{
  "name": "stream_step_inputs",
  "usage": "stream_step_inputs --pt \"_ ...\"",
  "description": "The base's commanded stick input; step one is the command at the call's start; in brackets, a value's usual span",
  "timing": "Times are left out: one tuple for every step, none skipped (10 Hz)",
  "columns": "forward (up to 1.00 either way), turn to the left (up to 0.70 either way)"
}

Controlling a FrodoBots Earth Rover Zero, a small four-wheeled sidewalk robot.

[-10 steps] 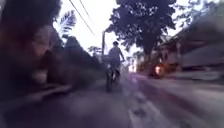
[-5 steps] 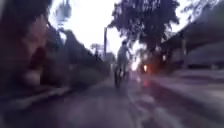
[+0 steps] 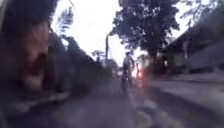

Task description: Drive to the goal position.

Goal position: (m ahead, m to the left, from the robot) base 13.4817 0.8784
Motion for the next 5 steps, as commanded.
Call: stream_step_inputs --pt "0.70 0.00" --pt "0.70 0.00" --pt "0.70 0.00" --pt "0.70 0.00" --pt "0.70 -0.02"
